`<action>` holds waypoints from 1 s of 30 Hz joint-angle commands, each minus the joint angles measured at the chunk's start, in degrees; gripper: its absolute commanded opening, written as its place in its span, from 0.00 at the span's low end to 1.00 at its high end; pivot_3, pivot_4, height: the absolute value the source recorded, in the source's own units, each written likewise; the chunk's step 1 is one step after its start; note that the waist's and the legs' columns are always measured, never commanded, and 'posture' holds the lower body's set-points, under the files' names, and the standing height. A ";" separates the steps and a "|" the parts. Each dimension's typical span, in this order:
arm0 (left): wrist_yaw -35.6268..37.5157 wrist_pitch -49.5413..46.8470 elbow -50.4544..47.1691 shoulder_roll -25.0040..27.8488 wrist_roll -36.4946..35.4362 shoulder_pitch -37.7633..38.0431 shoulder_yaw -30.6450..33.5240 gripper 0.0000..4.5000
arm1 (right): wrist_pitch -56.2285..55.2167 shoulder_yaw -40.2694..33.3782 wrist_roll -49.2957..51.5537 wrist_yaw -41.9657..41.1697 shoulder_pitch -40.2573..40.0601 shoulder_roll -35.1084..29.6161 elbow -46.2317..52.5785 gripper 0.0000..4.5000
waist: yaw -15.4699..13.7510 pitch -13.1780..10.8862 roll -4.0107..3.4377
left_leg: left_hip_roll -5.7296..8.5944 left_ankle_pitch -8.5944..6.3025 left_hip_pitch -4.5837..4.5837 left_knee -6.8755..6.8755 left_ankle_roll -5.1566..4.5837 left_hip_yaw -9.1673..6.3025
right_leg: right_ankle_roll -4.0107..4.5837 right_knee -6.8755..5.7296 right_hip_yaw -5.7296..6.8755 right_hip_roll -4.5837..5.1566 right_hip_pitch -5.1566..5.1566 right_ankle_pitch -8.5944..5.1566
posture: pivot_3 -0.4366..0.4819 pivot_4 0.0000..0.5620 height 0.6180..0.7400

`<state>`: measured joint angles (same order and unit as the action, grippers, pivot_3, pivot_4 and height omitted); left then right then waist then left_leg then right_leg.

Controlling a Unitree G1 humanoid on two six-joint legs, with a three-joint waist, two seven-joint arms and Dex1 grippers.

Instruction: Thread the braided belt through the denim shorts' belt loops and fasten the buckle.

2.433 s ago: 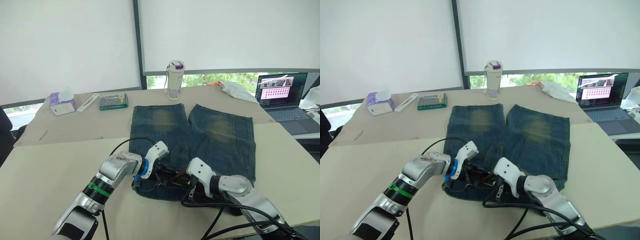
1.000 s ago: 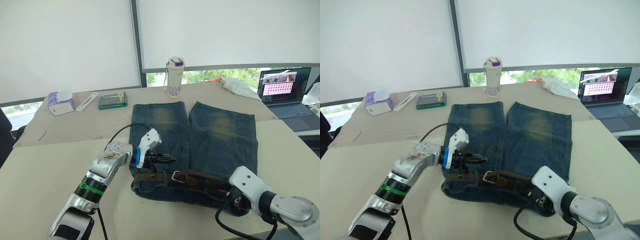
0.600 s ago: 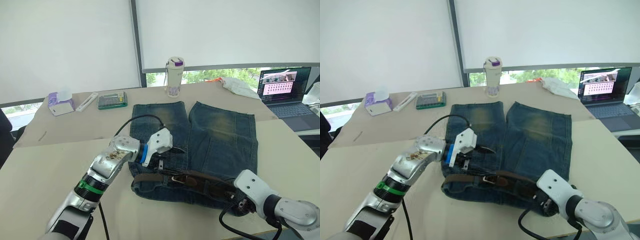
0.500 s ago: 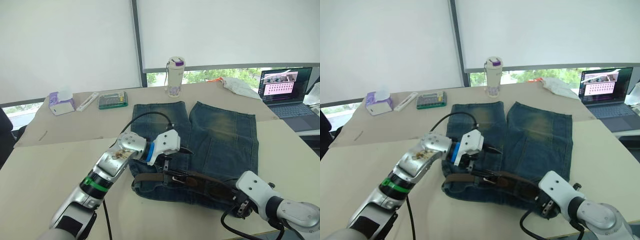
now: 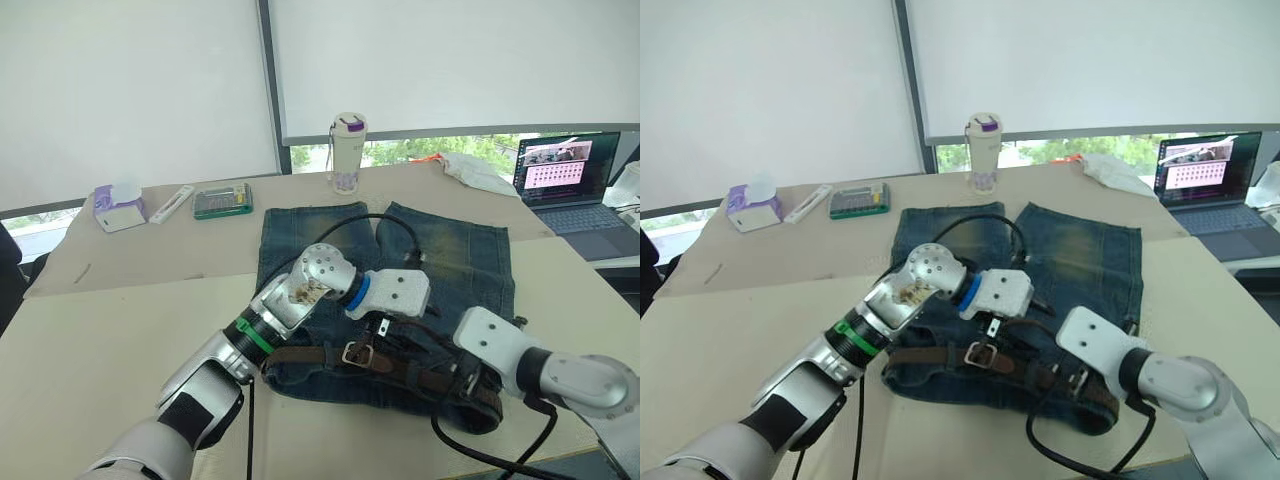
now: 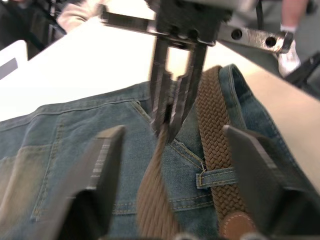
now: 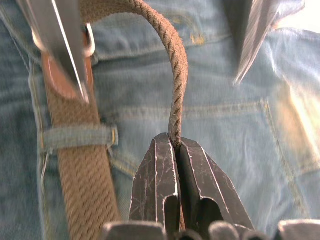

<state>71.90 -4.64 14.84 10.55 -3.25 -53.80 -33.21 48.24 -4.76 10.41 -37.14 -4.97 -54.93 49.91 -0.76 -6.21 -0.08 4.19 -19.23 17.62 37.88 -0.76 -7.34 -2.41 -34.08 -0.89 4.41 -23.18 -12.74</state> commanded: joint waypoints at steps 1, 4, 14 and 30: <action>-0.89 4.23 2.40 -1.01 3.15 -1.52 -0.72 0.38 | 1.39 0.90 0.40 -0.11 2.17 -0.35 1.04 0.00 | -0.04 0.00 0.00 | 0.00 0.01 0.00 0.00 -0.01 0.00 | 0.00 0.00 0.00 0.01 0.00 0.00 | 0.48 0.27 1.00; -1.27 6.25 4.46 -1.70 4.76 -1.63 -0.75 0.15 | 2.21 1.17 0.45 0.06 3.11 -0.12 1.26 0.00 | -0.26 0.00 0.00 | 0.02 0.03 0.01 0.01 -0.05 0.00 | 0.01 0.00 -0.01 0.03 0.00 0.01 | 0.48 0.27 1.00; -1.62 6.40 3.31 0.66 3.67 1.54 3.18 0.00 | 5.13 -4.61 0.62 1.68 -2.20 1.76 4.22 0.40 | -0.10 0.00 0.00 | 0.00 0.05 -0.01 0.03 -0.04 0.00 | 0.01 -0.06 -0.01 0.01 -0.01 0.01 | 0.48 0.27 1.00; -2.28 4.09 -2.00 2.97 2.26 6.16 5.27 0.00 | 8.01 -7.31 2.24 1.42 -9.09 2.52 4.74 0.40 | -0.31 0.02 -0.03 | 0.02 0.05 -0.03 0.07 -0.05 0.02 | 0.02 -0.09 -0.05 0.03 0.00 0.02 | 0.48 0.27 1.00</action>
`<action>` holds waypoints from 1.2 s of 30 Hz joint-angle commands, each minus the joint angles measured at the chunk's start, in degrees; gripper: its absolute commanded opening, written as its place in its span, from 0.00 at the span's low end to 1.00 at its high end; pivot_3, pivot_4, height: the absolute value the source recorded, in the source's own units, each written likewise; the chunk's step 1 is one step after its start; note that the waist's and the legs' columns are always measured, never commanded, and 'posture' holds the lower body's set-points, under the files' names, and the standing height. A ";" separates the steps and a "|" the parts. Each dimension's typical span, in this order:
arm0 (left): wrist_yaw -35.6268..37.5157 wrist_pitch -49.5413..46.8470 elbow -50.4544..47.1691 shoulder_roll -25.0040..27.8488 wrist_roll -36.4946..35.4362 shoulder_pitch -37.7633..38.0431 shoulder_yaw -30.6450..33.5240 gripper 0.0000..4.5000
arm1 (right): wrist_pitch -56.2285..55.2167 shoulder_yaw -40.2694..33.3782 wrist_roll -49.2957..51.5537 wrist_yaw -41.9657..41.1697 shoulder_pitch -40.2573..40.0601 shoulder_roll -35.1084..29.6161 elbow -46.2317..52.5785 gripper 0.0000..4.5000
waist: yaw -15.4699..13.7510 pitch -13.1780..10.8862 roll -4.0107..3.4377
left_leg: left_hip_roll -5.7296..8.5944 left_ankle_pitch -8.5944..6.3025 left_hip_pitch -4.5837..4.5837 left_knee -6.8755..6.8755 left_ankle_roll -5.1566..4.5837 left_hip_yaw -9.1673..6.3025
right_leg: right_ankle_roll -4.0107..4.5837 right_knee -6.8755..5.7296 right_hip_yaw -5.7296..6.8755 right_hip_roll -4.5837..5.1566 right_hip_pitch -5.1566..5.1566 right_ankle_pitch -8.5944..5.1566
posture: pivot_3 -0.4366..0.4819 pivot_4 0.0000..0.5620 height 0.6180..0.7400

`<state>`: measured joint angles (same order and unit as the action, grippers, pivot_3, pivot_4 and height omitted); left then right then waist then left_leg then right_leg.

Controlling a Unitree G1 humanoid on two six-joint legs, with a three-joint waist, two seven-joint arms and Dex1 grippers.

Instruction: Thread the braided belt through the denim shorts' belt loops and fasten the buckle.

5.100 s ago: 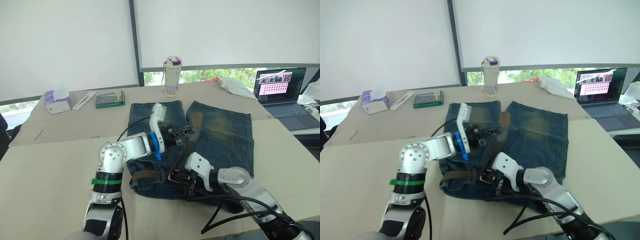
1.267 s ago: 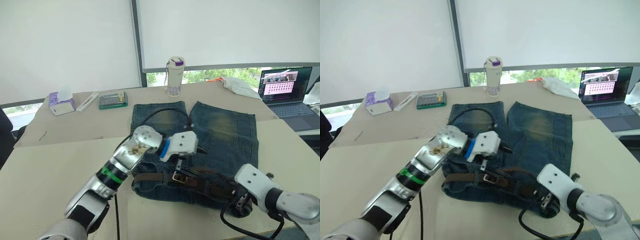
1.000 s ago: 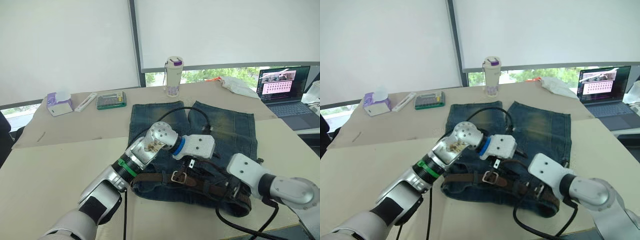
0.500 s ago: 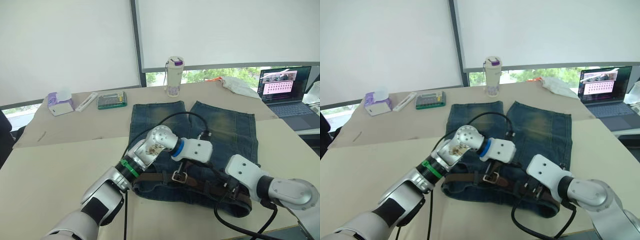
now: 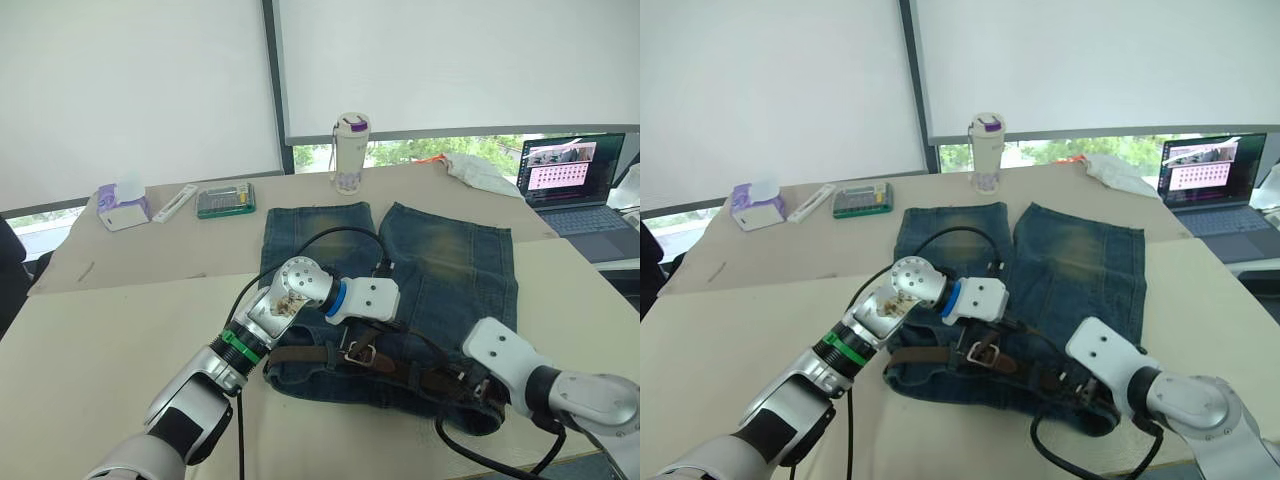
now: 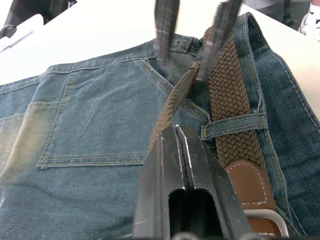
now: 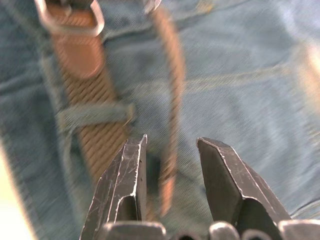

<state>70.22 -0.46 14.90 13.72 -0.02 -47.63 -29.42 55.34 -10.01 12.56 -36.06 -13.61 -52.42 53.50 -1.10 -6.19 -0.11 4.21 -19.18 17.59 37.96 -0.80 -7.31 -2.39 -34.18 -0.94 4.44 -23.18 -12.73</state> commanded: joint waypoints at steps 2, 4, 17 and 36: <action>-0.77 0.28 -2.12 -0.34 -0.96 0.07 1.60 0.00 | 0.88 -1.84 -0.19 0.65 -1.01 0.15 0.51 0.40 | 0.04 0.00 0.00 | 0.00 0.00 -0.01 0.00 0.00 0.00 | 0.00 -0.01 0.00 0.00 0.00 0.00 | 0.48 0.27 1.00; -0.85 1.00 -2.27 -0.58 -1.22 0.12 1.82 0.00 | 0.66 -0.86 -0.45 1.38 -1.23 0.95 -0.98 0.40 | 0.04 0.00 0.00 | 0.00 0.00 -0.02 0.00 0.00 0.00 | 0.00 -0.01 0.00 -0.01 0.01 0.00 | 0.48 0.27 1.00; 0.00 1.62 -0.80 -4.23 -0.97 -4.11 0.42 0.47 | -1.06 0.98 -0.93 2.05 1.32 0.72 -4.15 0.00 | -0.17 0.01 -0.01 | 0.02 0.00 0.00 0.06 0.00 0.01 | 0.00 -0.02 0.00 0.00 0.02 0.00 | 0.48 0.27 1.00; -0.24 12.58 12.11 -7.66 7.45 -8.93 -4.11 0.00 | 4.15 4.76 1.15 0.61 9.82 -3.20 2.62 0.00 | -0.09 0.01 -0.01 | 0.05 0.00 0.04 0.16 -0.04 0.02 | 0.00 -0.02 0.02 0.00 0.05 0.00 | 0.48 0.27 1.00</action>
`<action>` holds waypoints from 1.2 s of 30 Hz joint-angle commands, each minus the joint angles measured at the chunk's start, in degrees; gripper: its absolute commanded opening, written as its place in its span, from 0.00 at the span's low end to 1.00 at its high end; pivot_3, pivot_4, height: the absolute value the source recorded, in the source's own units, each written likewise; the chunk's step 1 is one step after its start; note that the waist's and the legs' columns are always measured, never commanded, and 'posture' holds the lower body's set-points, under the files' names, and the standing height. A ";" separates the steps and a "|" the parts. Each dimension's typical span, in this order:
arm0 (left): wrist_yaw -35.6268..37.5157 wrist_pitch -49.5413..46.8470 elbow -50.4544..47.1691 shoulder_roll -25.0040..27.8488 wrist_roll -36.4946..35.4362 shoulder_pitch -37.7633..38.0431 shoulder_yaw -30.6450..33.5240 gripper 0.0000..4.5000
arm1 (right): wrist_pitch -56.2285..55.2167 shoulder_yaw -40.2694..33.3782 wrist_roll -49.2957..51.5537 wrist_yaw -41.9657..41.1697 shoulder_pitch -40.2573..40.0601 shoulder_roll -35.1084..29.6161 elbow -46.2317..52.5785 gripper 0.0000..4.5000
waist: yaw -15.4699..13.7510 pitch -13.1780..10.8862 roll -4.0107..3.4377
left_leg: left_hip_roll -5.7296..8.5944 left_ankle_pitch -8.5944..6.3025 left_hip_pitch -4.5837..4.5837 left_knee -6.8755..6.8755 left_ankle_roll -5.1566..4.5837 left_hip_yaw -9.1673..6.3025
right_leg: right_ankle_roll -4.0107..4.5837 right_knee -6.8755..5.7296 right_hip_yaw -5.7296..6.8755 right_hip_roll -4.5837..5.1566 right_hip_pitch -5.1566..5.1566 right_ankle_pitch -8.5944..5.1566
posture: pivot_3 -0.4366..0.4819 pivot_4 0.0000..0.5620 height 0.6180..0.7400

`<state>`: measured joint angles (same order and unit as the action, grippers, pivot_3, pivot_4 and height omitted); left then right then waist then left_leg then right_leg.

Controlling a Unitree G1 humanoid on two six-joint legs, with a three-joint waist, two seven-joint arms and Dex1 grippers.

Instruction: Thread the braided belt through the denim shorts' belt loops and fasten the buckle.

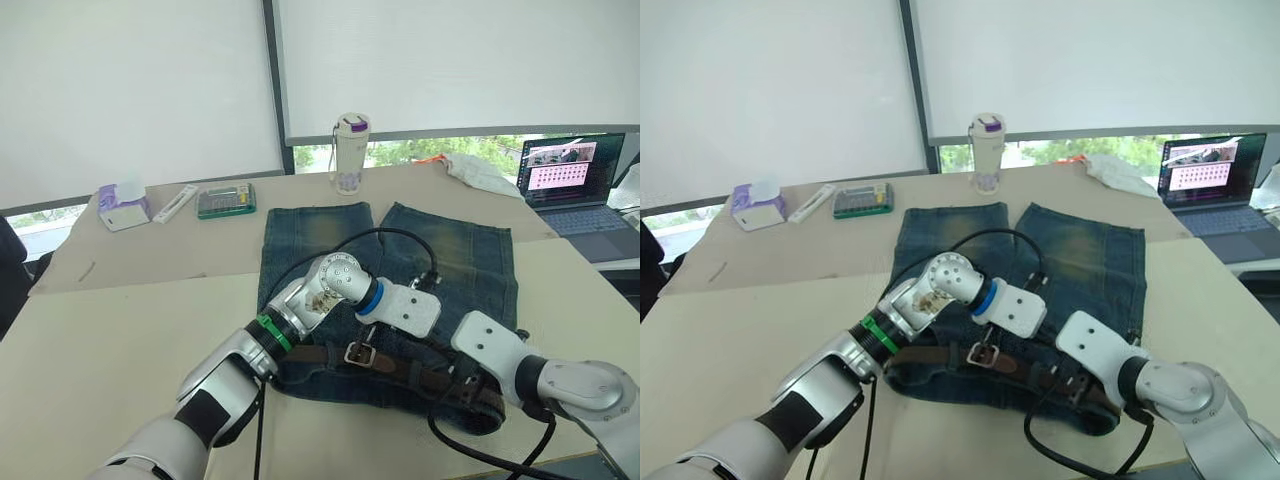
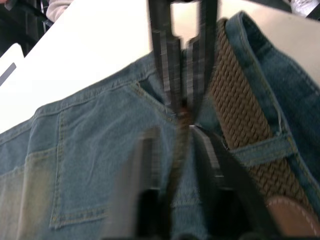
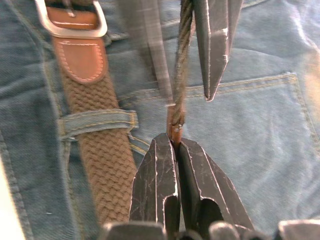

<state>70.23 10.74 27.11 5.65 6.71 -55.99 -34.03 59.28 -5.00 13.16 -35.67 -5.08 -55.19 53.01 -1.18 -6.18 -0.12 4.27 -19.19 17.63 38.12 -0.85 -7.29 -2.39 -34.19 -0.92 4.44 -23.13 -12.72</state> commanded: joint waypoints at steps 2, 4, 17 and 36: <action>-0.38 2.05 0.01 1.25 1.09 -0.18 0.50 0.00 | 0.17 0.04 0.51 0.36 1.50 -0.42 3.22 0.00 | 0.04 0.00 0.00 | -0.01 0.00 -0.01 0.00 0.00 0.00 | 0.00 -0.01 0.00 -0.01 0.00 0.00 | 0.48 0.27 1.00; -0.43 2.41 0.13 2.09 1.37 0.19 0.57 0.00 | 0.09 0.11 0.51 0.48 1.71 -0.39 3.15 0.00 | 0.07 0.00 0.00 | -0.01 0.00 -0.01 0.00 0.00 0.00 | 0.00 -0.02 0.00 -0.01 0.00 0.00 | 0.48 0.27 1.00; -3.39 -8.13 -4.71 7.57 -2.77 6.67 7.75 0.00 | 4.52 -3.79 10.14 -0.18 1.93 7.80 6.04 0.45 | 0.36 0.03 -0.05 | -0.03 0.00 -0.07 0.01 0.00 -0.02 | 0.00 -0.18 -0.01 -0.03 -0.05 0.00 | 0.48 0.27 1.00; -5.33 -13.43 -16.14 13.18 -6.93 20.30 12.30 0.00 | -0.22 14.43 4.52 3.68 8.99 6.86 -2.40 0.45 | 0.25 0.11 -0.18 | 0.02 -0.01 -0.05 0.15 0.00 -0.03 | 0.01 -0.35 -0.04 0.04 -0.11 0.00 | 0.48 0.27 1.00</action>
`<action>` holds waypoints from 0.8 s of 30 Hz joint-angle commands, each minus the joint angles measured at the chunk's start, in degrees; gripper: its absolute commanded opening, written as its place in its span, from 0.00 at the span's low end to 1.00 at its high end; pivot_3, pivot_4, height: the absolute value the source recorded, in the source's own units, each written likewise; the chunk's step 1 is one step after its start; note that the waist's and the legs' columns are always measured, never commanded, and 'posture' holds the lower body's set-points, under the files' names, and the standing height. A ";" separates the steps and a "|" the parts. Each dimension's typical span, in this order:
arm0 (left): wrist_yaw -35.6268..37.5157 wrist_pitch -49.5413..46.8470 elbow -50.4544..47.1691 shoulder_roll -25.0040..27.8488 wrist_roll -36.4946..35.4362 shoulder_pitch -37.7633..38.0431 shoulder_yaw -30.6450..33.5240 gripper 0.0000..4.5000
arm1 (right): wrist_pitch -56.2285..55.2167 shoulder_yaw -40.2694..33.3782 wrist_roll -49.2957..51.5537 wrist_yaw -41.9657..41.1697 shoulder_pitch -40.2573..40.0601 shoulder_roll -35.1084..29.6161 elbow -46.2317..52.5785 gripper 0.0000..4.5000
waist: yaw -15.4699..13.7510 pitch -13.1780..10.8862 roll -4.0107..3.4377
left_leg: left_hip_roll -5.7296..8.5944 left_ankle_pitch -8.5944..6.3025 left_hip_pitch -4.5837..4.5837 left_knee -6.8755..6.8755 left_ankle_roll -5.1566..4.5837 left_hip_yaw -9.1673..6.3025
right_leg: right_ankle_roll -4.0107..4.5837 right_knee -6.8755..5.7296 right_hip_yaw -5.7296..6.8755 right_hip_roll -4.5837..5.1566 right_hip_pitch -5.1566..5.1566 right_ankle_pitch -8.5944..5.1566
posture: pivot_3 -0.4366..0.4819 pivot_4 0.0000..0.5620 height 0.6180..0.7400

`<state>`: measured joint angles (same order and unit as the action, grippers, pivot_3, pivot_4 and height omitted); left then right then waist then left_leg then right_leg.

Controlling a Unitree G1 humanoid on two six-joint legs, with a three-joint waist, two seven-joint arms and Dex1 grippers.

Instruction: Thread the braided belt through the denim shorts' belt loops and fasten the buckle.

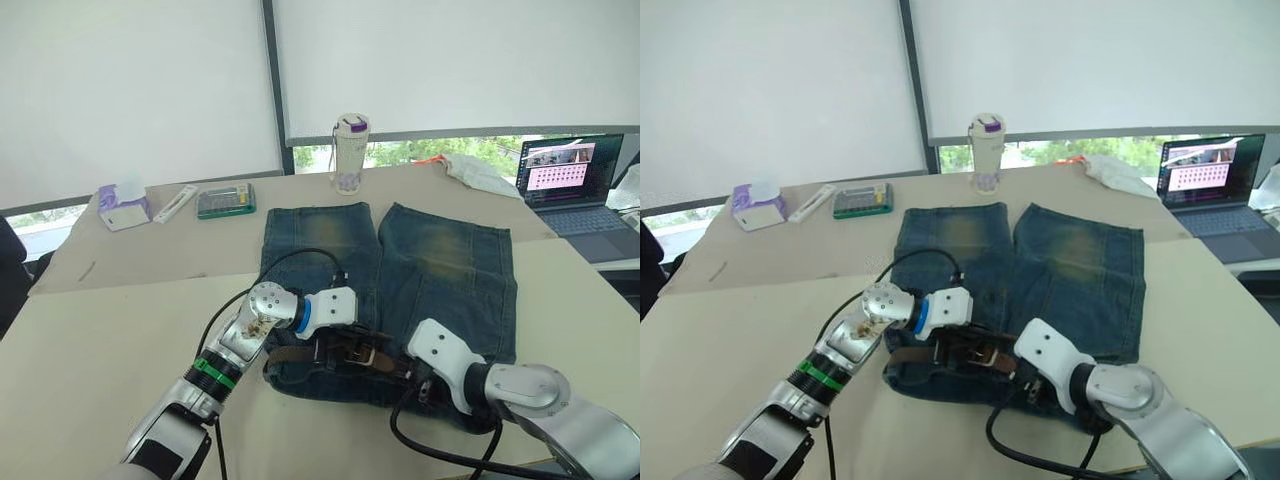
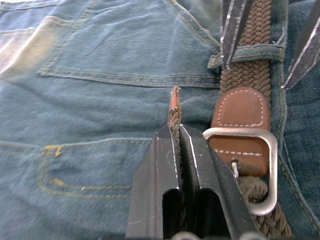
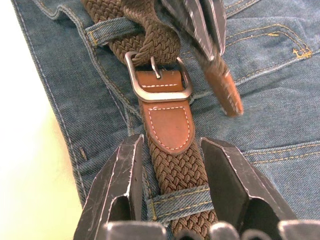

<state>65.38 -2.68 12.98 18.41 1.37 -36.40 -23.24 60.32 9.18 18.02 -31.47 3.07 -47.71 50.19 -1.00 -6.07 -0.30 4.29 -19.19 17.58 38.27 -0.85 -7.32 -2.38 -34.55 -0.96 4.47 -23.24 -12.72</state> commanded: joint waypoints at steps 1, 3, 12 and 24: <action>-0.46 0.05 -2.19 0.58 -1.87 0.97 1.66 0.00 | -1.56 0.99 -1.00 -0.51 1.22 -1.30 -0.08 0.45 | 0.14 0.01 -0.02 | -0.01 0.00 -0.01 -0.01 0.00 0.00 | 0.00 0.00 0.00 -0.02 0.00 0.00 | 0.48 0.27 1.00; -0.52 -0.07 -2.50 0.60 -2.42 1.24 1.91 0.00 | -1.92 2.03 -2.11 -0.24 1.81 -2.02 -1.07 0.45 | 0.18 0.01 -0.02 | -0.02 0.00 -0.01 -0.02 0.00 -0.01 | 0.00 -0.01 0.01 -0.03 -0.01 0.00 | 0.48 0.27 1.00; 0.26 0.13 -3.40 1.48 -5.86 1.17 4.34 0.00 | -2.53 6.24 -3.57 -1.70 3.94 -2.54 -3.15 0.45 | 0.22 0.01 -0.02 | -0.02 0.00 0.00 -0.01 0.00 -0.01 | 0.00 0.00 0.01 -0.01 -0.02 0.00 | 0.48 0.27 1.00; 1.11 0.48 -4.35 3.23 -7.97 0.68 5.31 0.00 | -1.57 7.14 -4.76 -1.73 4.11 -3.30 -3.24 0.45 | 0.20 0.05 -0.08 | -0.02 0.00 0.00 -0.02 0.01 -0.01 | 0.00 0.00 0.01 -0.01 -0.02 0.00 | 0.48 0.27 1.00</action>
<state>66.00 -2.68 11.54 20.98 -4.90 -34.93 -19.45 59.20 15.95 14.47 -33.47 6.86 -50.21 46.08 -0.81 -6.03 -0.38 4.26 -19.19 17.58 38.25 -0.84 -7.33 -2.38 -34.54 -0.95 4.46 -23.26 -12.72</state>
